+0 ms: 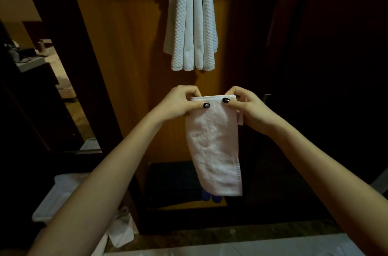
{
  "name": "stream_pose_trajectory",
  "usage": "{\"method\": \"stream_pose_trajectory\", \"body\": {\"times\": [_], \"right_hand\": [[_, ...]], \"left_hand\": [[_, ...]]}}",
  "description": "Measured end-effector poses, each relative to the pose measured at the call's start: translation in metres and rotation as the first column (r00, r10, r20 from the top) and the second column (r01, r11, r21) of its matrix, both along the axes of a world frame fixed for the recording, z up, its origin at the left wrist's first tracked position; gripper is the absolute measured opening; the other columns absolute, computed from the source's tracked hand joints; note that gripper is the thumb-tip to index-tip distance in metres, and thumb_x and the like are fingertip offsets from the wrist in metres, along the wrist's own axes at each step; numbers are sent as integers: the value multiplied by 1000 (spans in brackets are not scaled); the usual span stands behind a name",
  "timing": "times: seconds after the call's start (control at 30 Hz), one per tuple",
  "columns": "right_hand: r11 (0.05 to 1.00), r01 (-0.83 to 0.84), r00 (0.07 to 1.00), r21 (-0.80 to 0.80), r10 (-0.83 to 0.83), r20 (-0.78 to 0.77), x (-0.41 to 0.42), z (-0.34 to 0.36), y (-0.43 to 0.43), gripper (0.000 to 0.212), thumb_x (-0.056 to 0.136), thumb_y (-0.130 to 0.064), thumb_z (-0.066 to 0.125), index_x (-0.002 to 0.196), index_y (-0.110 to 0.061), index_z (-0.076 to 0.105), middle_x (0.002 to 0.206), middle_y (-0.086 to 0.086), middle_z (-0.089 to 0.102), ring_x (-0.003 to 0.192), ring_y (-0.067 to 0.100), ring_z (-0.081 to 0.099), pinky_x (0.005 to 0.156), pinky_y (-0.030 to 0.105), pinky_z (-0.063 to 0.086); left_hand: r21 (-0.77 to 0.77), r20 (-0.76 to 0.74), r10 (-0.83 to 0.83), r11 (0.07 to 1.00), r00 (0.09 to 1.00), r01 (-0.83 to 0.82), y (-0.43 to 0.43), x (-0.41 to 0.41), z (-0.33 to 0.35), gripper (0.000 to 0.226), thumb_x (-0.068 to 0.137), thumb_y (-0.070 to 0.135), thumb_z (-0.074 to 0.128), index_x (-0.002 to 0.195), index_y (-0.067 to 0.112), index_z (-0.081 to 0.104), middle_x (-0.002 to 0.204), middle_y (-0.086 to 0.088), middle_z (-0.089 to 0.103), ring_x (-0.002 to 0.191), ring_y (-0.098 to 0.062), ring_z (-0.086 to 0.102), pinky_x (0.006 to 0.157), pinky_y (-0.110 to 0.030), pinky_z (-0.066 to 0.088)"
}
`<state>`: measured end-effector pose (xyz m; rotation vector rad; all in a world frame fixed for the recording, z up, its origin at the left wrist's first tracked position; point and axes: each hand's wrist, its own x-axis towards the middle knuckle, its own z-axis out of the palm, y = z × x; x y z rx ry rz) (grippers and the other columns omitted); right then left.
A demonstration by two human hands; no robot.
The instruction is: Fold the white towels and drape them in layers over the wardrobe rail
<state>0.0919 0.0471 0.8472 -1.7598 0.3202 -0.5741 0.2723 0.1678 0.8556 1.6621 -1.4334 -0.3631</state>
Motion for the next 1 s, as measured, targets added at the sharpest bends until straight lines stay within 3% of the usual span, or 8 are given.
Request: {"method": "stream_pose_trajectory", "body": {"times": [0.1, 0.27, 0.4, 0.53, 0.63, 0.8, 0.9, 1.0], "right_hand": [[1000, 12, 1000, 25, -13, 25, 1, 1, 1, 10, 96, -10, 56, 86, -11, 57, 66, -5, 63, 55, 9, 58, 46, 22, 41], [996, 62, 997, -61, -59, 54, 1, 1, -4, 3, 89, -20, 69, 88, -21, 72, 82, 7, 67, 77, 25, 60, 66, 40, 47], [995, 85, 996, -50, -84, 34, 3, -3, -5, 13, 79, -19, 75, 85, -12, 66, 65, 2, 63, 58, 15, 58, 52, 26, 45], [987, 87, 992, -133, -74, 97, 9, 0, 1, 8, 83, -5, 72, 90, -7, 68, 92, 1, 71, 83, 13, 68, 75, 25, 56], [988, 72, 993, -136, -59, 104, 16, 8, 5, 6, 83, -2, 71, 88, -4, 69, 110, 5, 70, 104, 12, 66, 94, 27, 52], [974, 107, 993, -200, -96, 65, 24, 17, 8, 7, 83, -7, 74, 81, -5, 67, 93, 23, 70, 84, 19, 62, 80, 36, 48], [966, 147, 987, -211, -129, 95, 28, 22, 11, 12, 82, -9, 75, 80, -2, 65, 77, 11, 68, 71, 22, 62, 66, 37, 51], [965, 195, 973, -175, -168, 160, 32, 25, 14, 15, 82, -8, 75, 76, -6, 61, 63, -2, 63, 50, 18, 56, 46, 31, 47]], "left_hand": [[-5, -140, -93, 996, 986, 93, 3, -3, 1, 6, 85, 9, 71, 87, 7, 67, 71, 2, 62, 57, 0, 58, 54, -15, 47], [-36, -104, -132, 991, 986, 128, 1, -2, -1, 12, 87, 16, 71, 76, 17, 65, 71, 11, 59, 68, 1, 52, 65, -16, 43], [-62, -83, -256, 966, 963, 251, 3, -1, 1, 18, 79, 32, 72, 72, 23, 58, 84, 5, 55, 82, -10, 49, 76, -30, 37], [-76, -86, -264, 963, 961, 258, 5, -2, 4, 18, 72, 38, 72, 63, 35, 56, 79, 19, 52, 82, -7, 47, 79, -27, 36], [-106, -90, -249, 965, 964, 239, 7, 1, 7, 18, 71, 38, 74, 63, 33, 59, 85, 17, 57, 84, -17, 49, 76, -38, 36], [-125, -39, -218, 969, 975, 212, 10, 9, 16, 17, 74, 22, 75, 72, 19, 59, 94, 14, 61, 90, -4, 56, 81, -26, 43], [-205, -56, -147, 970, 988, 132, 10, 11, 16, 19, 79, 7, 74, 77, 18, 58, 102, 5, 63, 93, 3, 58, 83, -14, 44], [-296, -134, -188, 945, 973, 142, 9, 7, 10, 34, 79, 8, 71, 105, 26, 58, 116, 4, 61, 106, 0, 58, 87, -19, 49]]}}
